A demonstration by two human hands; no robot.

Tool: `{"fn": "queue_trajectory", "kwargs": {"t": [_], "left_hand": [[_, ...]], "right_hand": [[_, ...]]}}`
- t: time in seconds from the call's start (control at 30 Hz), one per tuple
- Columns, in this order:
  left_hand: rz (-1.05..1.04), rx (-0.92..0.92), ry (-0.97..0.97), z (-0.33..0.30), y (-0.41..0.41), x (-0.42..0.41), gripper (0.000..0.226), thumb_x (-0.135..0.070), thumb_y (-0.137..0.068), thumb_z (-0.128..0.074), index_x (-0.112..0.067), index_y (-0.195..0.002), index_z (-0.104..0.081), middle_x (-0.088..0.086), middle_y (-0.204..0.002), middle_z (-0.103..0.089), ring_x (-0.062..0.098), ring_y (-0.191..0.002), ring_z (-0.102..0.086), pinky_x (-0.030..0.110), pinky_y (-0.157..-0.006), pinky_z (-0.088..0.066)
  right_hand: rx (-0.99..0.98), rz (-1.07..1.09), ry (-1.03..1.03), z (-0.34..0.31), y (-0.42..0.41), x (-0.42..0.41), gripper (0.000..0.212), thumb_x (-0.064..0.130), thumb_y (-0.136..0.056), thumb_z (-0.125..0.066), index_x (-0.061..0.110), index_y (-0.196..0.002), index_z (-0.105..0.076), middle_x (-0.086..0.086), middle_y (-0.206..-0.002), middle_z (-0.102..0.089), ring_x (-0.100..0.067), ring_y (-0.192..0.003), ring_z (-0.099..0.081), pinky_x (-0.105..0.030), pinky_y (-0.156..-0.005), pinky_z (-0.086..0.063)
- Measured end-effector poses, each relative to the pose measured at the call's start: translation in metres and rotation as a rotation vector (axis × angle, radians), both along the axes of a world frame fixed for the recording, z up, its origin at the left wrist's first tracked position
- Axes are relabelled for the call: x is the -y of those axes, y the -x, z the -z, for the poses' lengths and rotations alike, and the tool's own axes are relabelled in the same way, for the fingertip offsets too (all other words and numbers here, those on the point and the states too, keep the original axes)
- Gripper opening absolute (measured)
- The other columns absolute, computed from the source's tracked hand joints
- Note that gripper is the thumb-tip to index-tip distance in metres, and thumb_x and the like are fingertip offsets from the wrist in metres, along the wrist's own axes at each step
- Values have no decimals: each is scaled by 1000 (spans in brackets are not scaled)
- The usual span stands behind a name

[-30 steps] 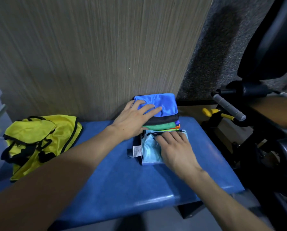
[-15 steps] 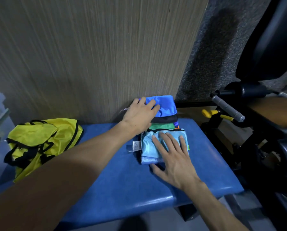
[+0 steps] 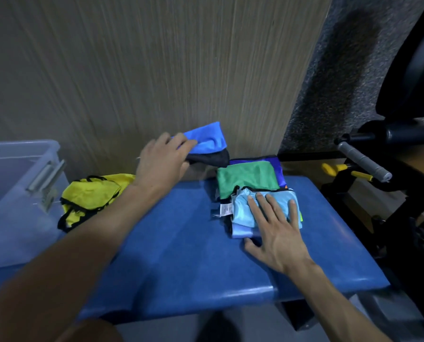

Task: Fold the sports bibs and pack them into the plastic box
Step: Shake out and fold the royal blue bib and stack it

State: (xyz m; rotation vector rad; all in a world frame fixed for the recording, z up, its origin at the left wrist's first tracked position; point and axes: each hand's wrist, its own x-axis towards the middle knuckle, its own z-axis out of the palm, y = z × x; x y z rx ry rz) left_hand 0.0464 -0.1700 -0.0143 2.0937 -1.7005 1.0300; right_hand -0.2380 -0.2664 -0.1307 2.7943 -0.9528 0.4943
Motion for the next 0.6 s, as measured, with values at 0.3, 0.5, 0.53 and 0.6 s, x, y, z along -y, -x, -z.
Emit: {"fn": "queue_trajectory", "kwargs": {"t": [0.3, 0.5, 0.53, 0.6], "left_hand": [[-81, -9, -209, 113, -17, -26, 50, -21, -73, -82, -21, -121, -68, 1, -102, -66, 32, -83, -58, 41, -63, -50], [20, 9, -140, 115, -6, 1, 49, -15, -73, -83, -22, -120, -69, -2, -103, -66, 30, -85, -57, 39, -68, -47], [27, -5, -129, 119, -5, 5, 50, -13, -72, -83, -21, -120, -70, -1, -104, -66, 30, -86, -57, 40, -70, -48], [50, -40, -142, 124, -7, 8, 53, -15, -72, -83, -20, -123, -70, 1, -108, -66, 31, -91, -57, 42, -77, -50]], "right_hand": [[38, -45, 21, 4, 2, 3, 90, 59, -79, -49, 16, -157, -37, -4, -160, -40, -27, -149, -35, -67, -119, -15], [37, -29, -3, 3, -1, 5, 91, 59, -79, -49, 20, -159, -33, -1, -162, -37, -24, -152, -30, -64, -122, -10], [44, -30, -5, 3, -1, 5, 90, 59, -79, -48, 21, -159, -32, 0, -162, -36, -23, -152, -29, -63, -122, -9], [54, -34, 2, 3, 0, 7, 88, 59, -80, -48, 22, -159, -32, 0, -162, -37, -23, -152, -30, -63, -122, -9]]}}
